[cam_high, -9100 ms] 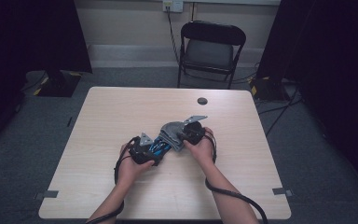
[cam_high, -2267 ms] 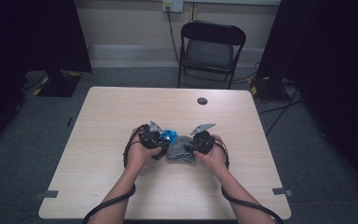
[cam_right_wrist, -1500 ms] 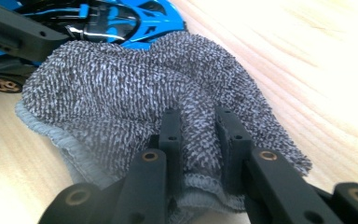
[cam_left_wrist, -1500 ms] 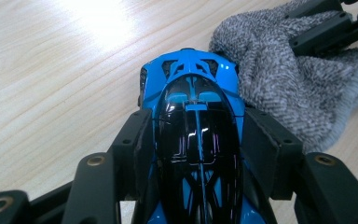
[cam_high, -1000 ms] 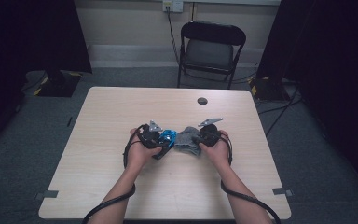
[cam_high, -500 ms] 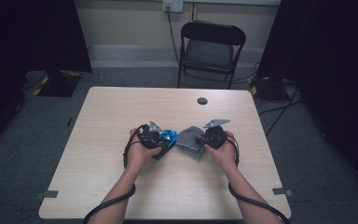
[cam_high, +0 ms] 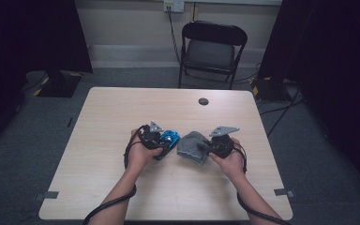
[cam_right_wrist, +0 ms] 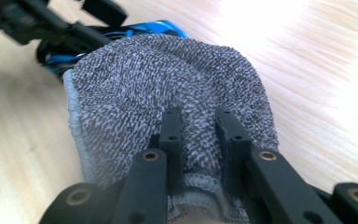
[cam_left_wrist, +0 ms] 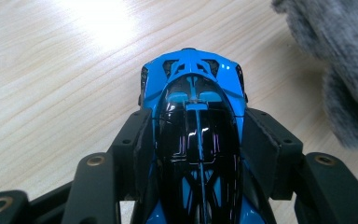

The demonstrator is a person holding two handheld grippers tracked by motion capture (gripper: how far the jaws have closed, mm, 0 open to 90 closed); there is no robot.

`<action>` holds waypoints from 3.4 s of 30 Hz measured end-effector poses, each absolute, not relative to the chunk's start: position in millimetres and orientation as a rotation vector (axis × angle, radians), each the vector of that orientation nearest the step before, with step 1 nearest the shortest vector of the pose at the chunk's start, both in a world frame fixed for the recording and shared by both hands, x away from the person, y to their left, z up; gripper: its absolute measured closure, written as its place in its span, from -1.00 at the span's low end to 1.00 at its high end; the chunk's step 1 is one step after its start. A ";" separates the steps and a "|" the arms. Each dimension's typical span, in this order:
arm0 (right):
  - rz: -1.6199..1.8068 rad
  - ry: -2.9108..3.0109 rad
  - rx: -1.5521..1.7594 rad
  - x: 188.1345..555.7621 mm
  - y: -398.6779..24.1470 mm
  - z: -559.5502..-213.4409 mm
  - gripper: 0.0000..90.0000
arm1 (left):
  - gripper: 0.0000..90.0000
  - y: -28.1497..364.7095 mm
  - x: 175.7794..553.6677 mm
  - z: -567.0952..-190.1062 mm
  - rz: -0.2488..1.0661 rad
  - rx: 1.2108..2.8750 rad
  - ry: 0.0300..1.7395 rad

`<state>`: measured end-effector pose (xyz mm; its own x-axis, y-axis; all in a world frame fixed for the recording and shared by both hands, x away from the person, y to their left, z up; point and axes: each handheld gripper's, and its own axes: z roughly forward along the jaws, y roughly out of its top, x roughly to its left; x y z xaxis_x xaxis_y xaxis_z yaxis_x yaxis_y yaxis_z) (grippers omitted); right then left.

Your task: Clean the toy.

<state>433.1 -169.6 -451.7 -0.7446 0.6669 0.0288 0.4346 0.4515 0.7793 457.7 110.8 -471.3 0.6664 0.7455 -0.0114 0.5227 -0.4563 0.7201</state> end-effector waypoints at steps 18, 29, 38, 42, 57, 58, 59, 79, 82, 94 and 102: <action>1.199 2.609 0.681 389.6 -119.8 -461.3 0.67 | -0.01 111.5 457.5 -471.4 0.398 2.160 0.979; 1.202 2.690 0.570 380.6 -84.9 -471.5 0.66 | -0.01 111.3 457.6 -471.5 0.396 2.157 0.980; 1.179 2.702 0.618 390.0 -78.4 -481.3 0.66 | -0.01 111.0 457.6 -471.6 0.394 2.151 0.984; 1.163 2.701 0.631 395.4 -80.0 -480.7 0.66 | -0.01 111.2 457.4 -471.5 0.396 2.156 0.983; 1.115 2.668 0.716 413.4 -91.8 -479.2 0.66 | -0.01 111.5 457.2 -471.3 0.409 2.162 0.980; 1.119 2.662 0.728 415.4 -93.6 -479.5 0.66 | -0.01 111.3 457.0 -471.6 0.400 2.157 0.981; 1.129 2.660 0.750 417.4 -95.4 -480.0 0.66 | -0.01 111.1 456.9 -471.9 0.405 2.153 0.982; 1.091 2.599 0.866 445.2 -116.4 -479.3 0.67 | -0.01 111.1 456.6 -472.1 0.403 2.151 0.983; 1.098 2.592 0.883 448.3 -118.3 -479.9 0.66 | -0.01 111.2 456.5 -472.0 0.404 2.151 0.983; 1.075 2.571 0.932 458.1 -125.2 -479.0 0.67 | -0.01 111.7 455.8 -472.6 0.407 2.148 0.980; 1.041 2.552 0.953 463.1 -126.5 -477.4 0.67 | -0.01 111.8 455.6 -472.4 0.402 2.150 0.981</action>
